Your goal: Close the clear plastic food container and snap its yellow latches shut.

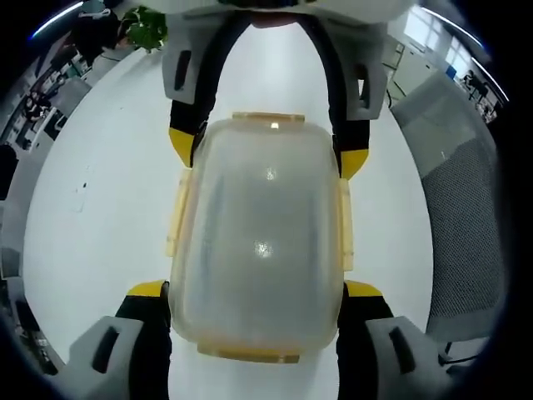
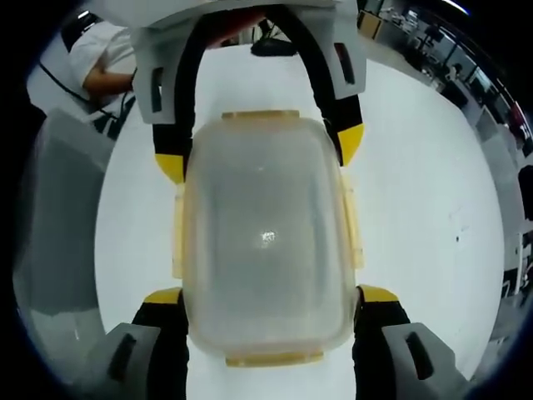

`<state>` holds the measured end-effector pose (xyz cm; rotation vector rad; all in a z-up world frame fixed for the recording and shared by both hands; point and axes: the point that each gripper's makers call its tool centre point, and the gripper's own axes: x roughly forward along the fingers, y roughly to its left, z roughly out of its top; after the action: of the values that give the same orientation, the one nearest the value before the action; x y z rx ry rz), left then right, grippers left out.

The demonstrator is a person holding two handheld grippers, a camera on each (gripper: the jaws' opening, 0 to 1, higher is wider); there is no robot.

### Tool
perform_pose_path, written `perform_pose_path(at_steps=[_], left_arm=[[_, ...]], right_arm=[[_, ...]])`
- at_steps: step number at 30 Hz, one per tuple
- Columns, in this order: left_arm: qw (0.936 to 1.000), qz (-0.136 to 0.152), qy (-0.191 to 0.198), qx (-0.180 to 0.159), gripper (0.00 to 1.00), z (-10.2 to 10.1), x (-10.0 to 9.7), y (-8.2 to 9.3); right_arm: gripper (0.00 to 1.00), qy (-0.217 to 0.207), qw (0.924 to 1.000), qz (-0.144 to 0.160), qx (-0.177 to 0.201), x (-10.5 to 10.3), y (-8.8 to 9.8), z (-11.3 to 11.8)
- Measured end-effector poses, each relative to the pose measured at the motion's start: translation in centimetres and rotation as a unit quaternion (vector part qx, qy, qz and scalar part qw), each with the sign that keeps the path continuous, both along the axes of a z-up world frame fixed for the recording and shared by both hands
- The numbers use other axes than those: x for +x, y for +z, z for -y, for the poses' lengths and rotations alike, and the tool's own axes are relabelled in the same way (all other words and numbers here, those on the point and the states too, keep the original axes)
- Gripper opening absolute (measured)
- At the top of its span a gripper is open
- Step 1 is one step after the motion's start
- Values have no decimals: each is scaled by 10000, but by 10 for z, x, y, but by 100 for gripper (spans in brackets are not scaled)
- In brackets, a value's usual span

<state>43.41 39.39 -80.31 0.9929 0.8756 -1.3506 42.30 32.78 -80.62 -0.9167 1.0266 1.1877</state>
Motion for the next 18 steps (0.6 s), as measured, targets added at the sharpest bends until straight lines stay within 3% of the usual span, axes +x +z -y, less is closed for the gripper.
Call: perform_pose_path(at_steps=[18], left_arm=[[10000,6,21,25,82,3,30,1]], right_arm=[[82,-7,10000,27,-5,30,1,4]])
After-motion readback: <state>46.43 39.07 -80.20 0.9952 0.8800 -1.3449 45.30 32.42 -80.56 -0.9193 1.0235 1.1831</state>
